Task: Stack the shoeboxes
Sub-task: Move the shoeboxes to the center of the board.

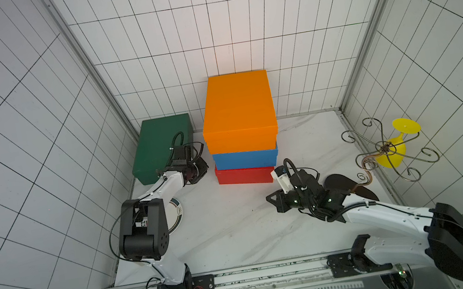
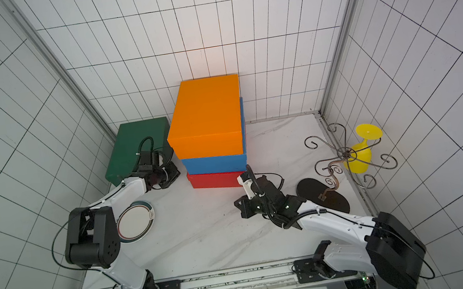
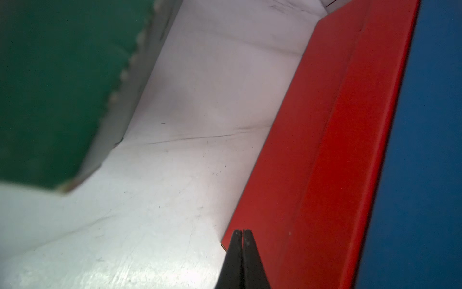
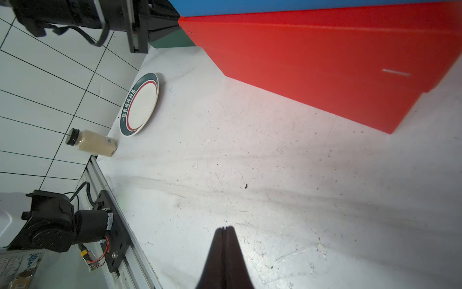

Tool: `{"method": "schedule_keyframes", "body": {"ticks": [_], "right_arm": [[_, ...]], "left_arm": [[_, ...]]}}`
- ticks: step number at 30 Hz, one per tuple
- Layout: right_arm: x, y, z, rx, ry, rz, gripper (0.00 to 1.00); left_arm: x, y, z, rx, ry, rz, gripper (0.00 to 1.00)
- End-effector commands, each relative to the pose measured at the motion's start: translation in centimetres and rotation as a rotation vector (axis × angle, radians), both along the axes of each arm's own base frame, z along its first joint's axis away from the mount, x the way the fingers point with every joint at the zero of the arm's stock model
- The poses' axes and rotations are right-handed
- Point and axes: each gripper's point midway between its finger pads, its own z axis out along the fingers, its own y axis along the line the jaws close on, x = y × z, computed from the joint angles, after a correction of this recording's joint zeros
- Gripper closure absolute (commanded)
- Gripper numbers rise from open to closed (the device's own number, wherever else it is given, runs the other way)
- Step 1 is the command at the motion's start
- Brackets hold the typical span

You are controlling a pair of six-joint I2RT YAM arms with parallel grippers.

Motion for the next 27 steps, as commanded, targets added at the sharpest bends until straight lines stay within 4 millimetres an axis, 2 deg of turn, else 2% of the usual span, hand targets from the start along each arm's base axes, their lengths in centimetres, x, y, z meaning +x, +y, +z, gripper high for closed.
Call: {"method": "schedule_keyframes", "body": {"ticks": [1,6,14,18,22,24,27], "right_arm": [[-0.5,-0.3,-0.3,-0.036,-0.023,0.008,1.0],[-0.4,0.1,2.2,-0.009,-0.067,0.016,1.0],[-0.3,0.2,7.6,0.042,-0.153,0.011,1.0],[-0.3,0.0,8.9,0.047,-0.18,0.006,1.0],[-0.2,-0.2,9.2,0.038,-0.179,-0.006,1.0],[-0.3,-0.2,9.3,0.039,-0.177,-0.005,1.0],[-0.4,-0.1,9.6,0.044,-0.179,0.001,1.0]], "left_arm": [[2.5,-1.1,1.1,-0.032,-0.064,0.016,1.0],[2.9,-4.6,0.8,-0.06,-0.073,-0.037,1.0],[2.5,-10.4,0.2,-0.109,-0.069,-0.122,1.0],[2.0,-13.5,-0.2,-0.119,-0.06,-0.176,1.0],[1.8,-16.4,-0.3,-0.133,-0.056,-0.231,1.0],[1.8,-16.7,-0.1,-0.139,-0.053,-0.237,1.0],[2.0,-15.3,1.0,-0.124,-0.065,-0.21,1.0]]}}
